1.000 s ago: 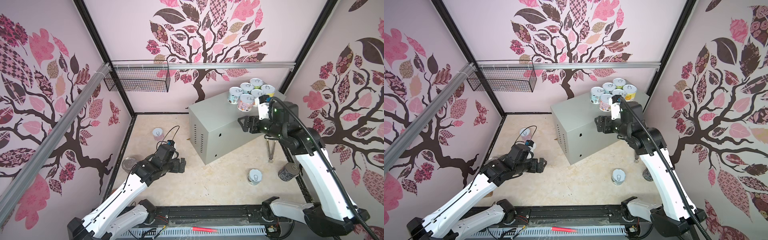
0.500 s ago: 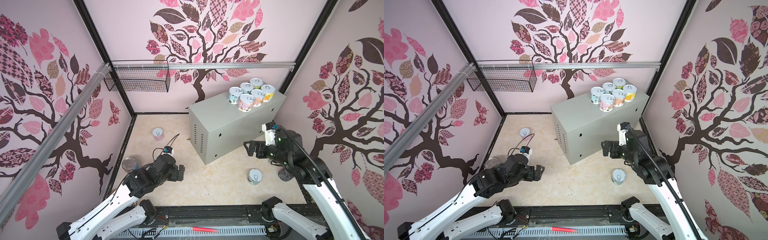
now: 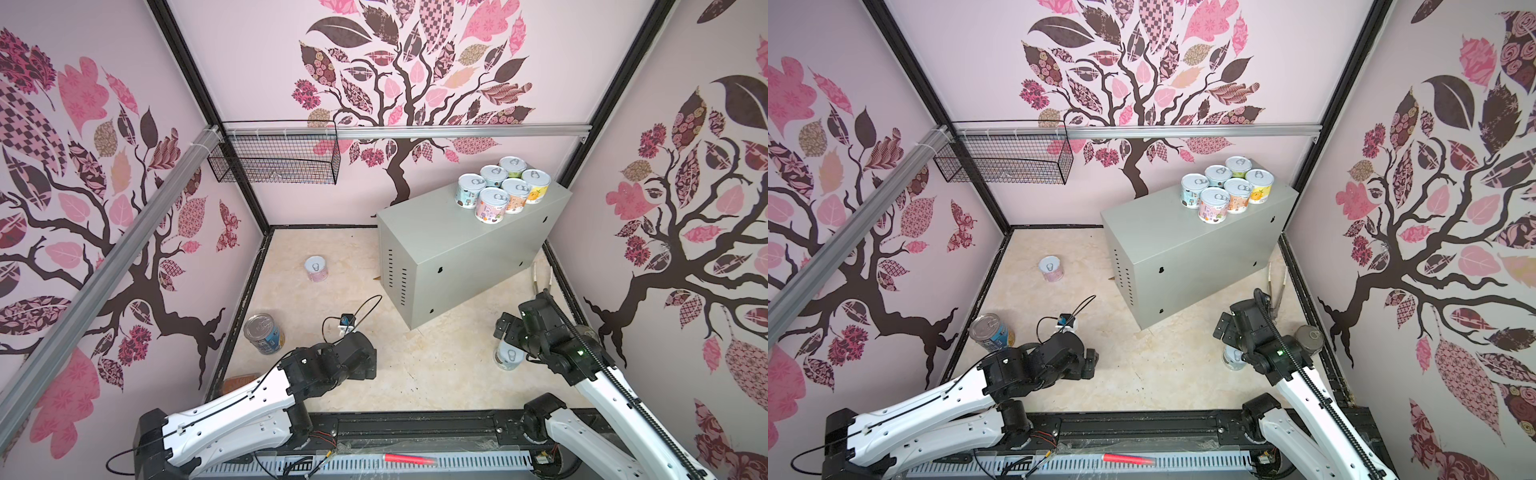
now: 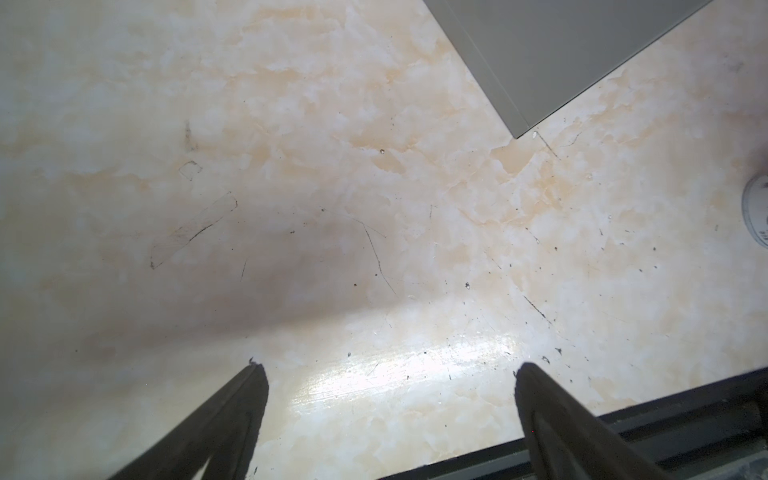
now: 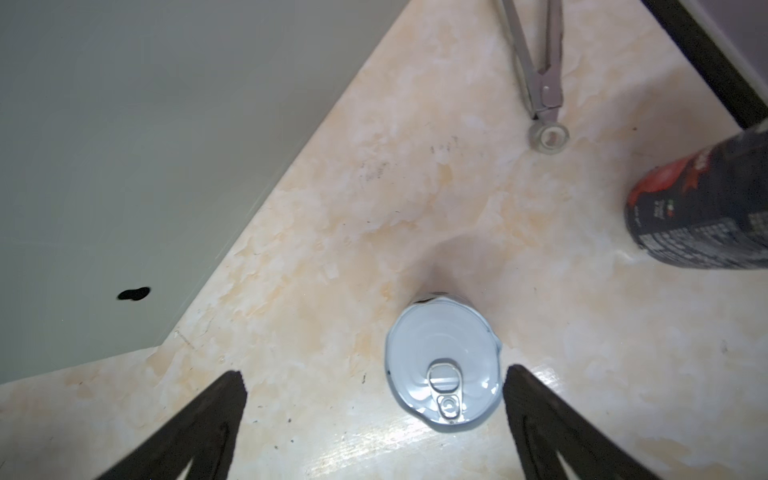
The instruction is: Place and organize the canned foods onto the counter
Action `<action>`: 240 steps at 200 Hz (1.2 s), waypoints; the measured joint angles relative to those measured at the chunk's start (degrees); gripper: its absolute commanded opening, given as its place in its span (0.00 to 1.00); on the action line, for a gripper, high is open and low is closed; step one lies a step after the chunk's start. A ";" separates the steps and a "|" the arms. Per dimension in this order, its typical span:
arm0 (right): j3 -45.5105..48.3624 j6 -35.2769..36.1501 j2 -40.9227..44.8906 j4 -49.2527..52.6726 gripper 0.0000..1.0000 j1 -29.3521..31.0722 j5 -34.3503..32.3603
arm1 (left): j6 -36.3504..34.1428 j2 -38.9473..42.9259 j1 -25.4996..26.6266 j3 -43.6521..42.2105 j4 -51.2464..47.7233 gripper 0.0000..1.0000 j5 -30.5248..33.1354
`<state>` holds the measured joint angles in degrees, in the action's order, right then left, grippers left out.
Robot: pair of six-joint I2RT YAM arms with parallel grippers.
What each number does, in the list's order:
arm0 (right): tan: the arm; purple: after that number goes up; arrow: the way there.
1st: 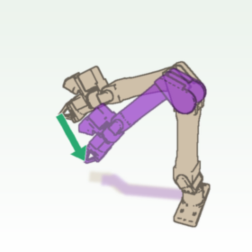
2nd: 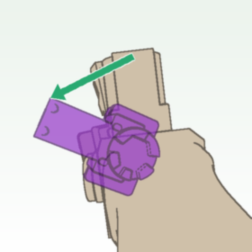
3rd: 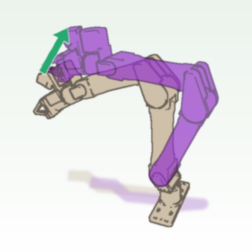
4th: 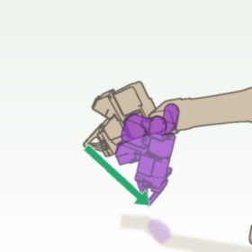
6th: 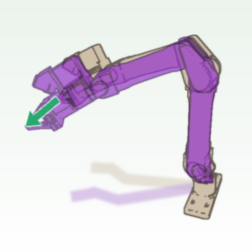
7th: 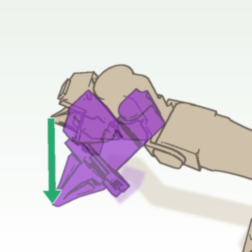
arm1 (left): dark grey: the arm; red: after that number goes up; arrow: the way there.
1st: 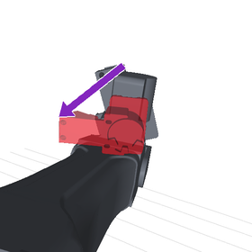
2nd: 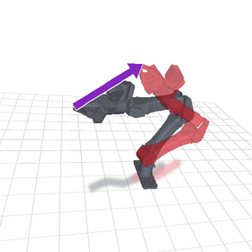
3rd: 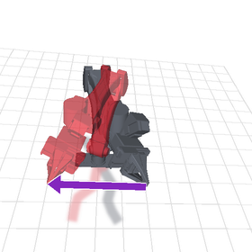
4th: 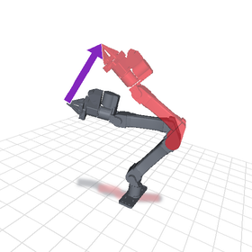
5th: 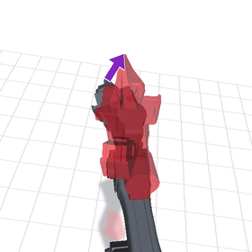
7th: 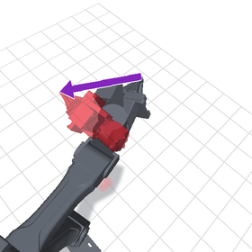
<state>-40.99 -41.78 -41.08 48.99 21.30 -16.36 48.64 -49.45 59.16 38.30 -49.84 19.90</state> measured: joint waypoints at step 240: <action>6.62 -15.93 -4.55 0.31 1.00 0.37 -9.33 | -7.30 -4.55 0.15 6.60 5.01 0.98 -8.24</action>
<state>-34.37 -57.71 -45.63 49.30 21.67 -25.69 41.34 -54.00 59.31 44.91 -44.84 11.66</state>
